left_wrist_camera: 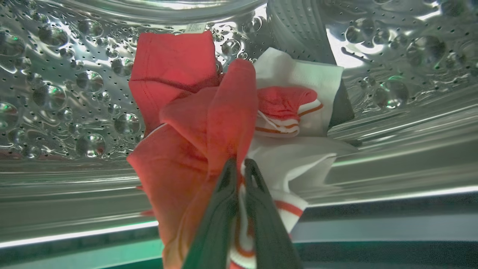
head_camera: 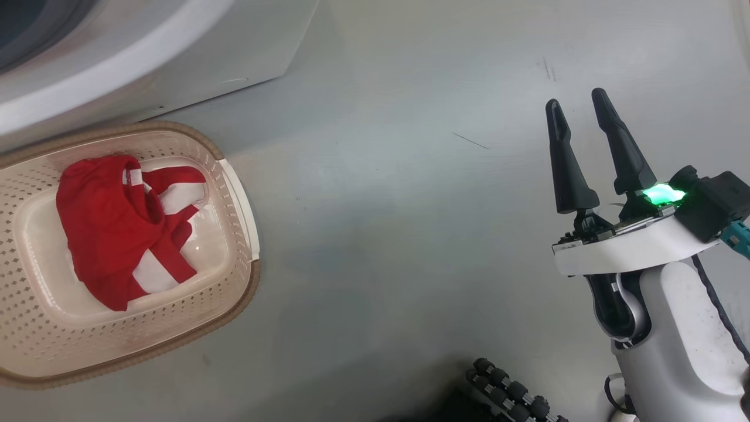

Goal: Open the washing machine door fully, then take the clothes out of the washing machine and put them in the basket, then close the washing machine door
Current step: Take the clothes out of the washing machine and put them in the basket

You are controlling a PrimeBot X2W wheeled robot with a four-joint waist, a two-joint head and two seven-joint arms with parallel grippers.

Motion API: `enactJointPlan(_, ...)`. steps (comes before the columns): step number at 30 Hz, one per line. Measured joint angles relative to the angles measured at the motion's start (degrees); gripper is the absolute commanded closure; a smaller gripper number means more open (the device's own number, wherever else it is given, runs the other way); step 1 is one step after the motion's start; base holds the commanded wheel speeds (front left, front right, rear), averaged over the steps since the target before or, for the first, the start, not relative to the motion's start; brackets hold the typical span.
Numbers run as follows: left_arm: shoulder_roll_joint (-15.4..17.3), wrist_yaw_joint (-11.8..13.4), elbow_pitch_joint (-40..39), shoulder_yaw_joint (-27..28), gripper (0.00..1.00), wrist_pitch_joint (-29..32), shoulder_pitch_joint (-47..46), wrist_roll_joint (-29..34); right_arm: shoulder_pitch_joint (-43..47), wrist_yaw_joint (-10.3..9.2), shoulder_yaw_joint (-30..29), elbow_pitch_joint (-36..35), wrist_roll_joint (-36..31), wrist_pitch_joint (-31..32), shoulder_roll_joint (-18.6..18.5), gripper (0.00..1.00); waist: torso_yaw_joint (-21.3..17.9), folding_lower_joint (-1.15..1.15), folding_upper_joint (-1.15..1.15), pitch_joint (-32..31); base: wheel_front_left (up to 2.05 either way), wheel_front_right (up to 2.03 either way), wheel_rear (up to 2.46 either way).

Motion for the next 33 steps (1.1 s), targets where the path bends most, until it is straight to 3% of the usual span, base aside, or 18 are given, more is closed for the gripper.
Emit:
enactJointPlan(4,-1.1,0.0,-1.09,0.53,1.0,-0.25,0.0,0.0,-0.2,0.01,-0.31,0.05,0.0,0.0,-0.15,0.0,0.3,0.0,0.0,-0.03,0.0,0.0,0.0)
enactJointPlan(19,-6.92,0.0,-7.05,3.81,1.0,-11.61,2.89,-2.37,-0.16,0.01,-1.55,0.12,-0.21,-0.01,-1.9,0.0,3.36,0.0,0.0,-2.27,0.0,0.0,0.0)
enactJointPlan(28,-9.62,0.0,-11.27,6.27,1.0,-21.39,8.08,-4.37,0.22,0.01,-1.82,0.15,-0.8,-0.01,-2.89,0.0,5.54,0.0,0.0,-4.67,0.0,0.0,0.0)
enactJointPlan(33,-13.01,0.0,-14.05,6.8,1.0,-27.76,12.43,-5.39,2.02,0.01,-2.23,0.19,-1.43,0.0,-3.94,0.0,7.11,0.0,0.0,-6.75,0.0,0.0,0.0)
